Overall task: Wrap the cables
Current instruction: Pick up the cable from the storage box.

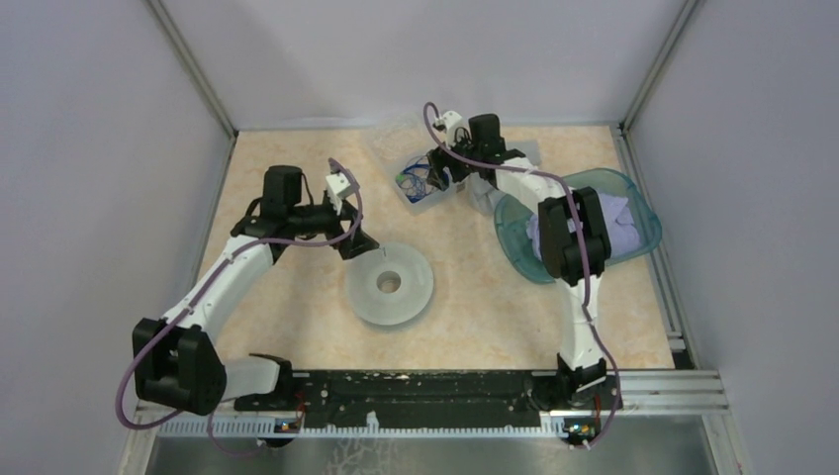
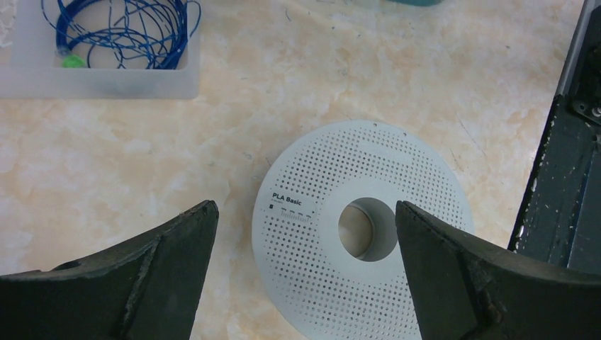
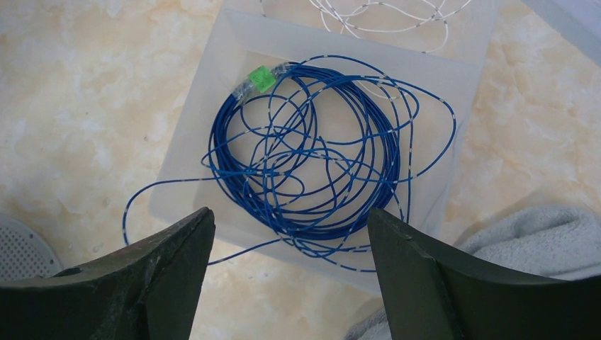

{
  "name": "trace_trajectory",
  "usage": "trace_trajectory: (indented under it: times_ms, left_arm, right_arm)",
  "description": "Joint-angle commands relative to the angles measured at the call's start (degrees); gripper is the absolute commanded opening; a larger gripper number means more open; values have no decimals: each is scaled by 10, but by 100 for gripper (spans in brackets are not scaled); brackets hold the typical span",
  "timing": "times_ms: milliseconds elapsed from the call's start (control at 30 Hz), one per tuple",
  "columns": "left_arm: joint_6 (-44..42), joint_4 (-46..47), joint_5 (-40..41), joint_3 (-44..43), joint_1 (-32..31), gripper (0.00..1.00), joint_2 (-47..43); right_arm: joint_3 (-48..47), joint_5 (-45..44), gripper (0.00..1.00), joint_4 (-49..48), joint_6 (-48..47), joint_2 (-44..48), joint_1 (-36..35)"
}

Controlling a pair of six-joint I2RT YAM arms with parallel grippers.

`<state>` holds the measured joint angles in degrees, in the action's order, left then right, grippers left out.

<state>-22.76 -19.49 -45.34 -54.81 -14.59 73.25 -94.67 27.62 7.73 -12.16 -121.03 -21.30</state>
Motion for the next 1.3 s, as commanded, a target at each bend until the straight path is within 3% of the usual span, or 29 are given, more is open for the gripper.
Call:
trace_trajectory:
  times_ms: [0, 300, 667, 833, 1267]
  left_arm:
    - [18, 33, -31, 5, 10, 100, -18]
    - [16, 29, -32, 10, 16, 100, -22]
    - [16, 45, -28, 23, 22, 100, -40]
    - [16, 51, -25, 24, 24, 100, -44]
    - [41, 95, 47, 33, 25, 100, -64]
  right_arm:
    - [-66, 16, 77, 17, -22, -37, -10]
    - [-161, 10, 56, 74, -28, -109, -21]
    - [-229, 12, 12, 123, -10, -74, -21]
    - [-247, 9, 6, 142, -1, -23, -21]
    - [-374, -41, 2, 220, 4, 103, -21]
